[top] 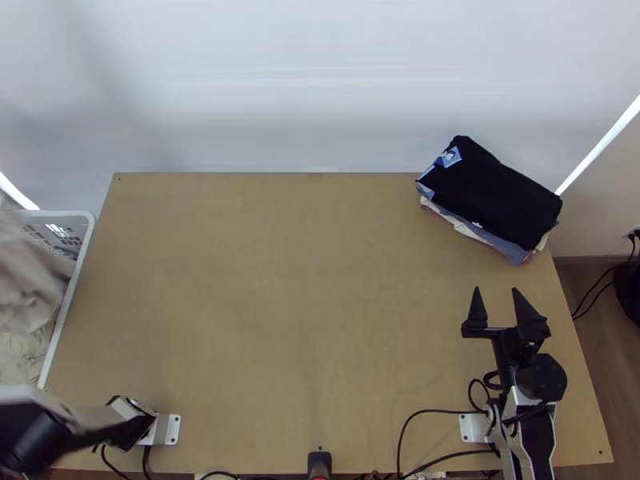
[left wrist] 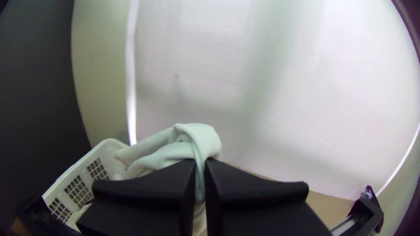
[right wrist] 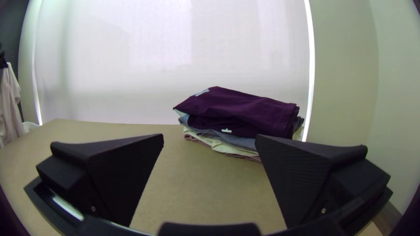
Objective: Fold the t-shirt
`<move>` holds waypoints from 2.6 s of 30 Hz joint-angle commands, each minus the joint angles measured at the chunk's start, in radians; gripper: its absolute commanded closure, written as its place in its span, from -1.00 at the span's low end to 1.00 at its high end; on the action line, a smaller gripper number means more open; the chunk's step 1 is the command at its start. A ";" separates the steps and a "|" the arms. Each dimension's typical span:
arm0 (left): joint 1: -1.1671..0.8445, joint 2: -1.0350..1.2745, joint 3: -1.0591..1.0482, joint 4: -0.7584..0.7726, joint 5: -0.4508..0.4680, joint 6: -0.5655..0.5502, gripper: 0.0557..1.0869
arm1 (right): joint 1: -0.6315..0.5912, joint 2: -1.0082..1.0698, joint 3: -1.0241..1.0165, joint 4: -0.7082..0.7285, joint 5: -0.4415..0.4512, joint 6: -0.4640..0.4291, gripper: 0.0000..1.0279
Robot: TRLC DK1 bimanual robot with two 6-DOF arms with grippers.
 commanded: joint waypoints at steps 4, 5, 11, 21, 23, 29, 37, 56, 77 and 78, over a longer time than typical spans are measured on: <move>-0.319 -0.317 -0.182 0.010 -0.078 -0.025 0.93 | -0.006 0.003 -0.003 -0.020 0.009 0.010 -0.91; -0.401 -0.363 -0.213 0.010 -0.110 -0.035 0.93 | -0.006 0.003 -0.003 -0.020 0.009 0.010 -0.91; -0.987 -0.538 -0.379 0.027 -0.382 -0.188 0.93 | -0.004 0.003 -0.003 -0.020 0.009 0.010 -0.91; -1.834 -0.484 -0.621 0.217 -0.902 -0.335 0.93 | -0.004 0.003 -0.003 -0.020 0.009 0.010 -0.91; -1.874 -0.435 -0.641 0.257 -0.906 -0.351 0.93 | -0.004 0.003 -0.003 -0.020 0.009 0.010 -0.91; -1.906 -0.214 -0.619 0.437 -0.906 -0.357 0.93 | -0.006 0.003 -0.003 -0.020 0.009 0.010 -0.91; -1.919 0.164 -0.363 0.544 -0.906 -0.364 0.93 | -0.004 0.003 -0.003 -0.020 0.009 0.010 -0.91; -1.972 0.531 0.218 0.578 -0.865 -0.389 -0.92 | -0.004 0.003 -0.003 -0.020 0.009 0.010 -0.91; -1.360 -0.110 -0.165 0.191 -0.555 -0.114 -0.92 | -0.004 0.003 -0.003 -0.020 0.009 0.010 -0.91; -1.323 -0.139 -0.188 0.171 -0.538 -0.091 -0.92 | -0.004 0.003 -0.003 -0.020 0.009 0.010 -0.91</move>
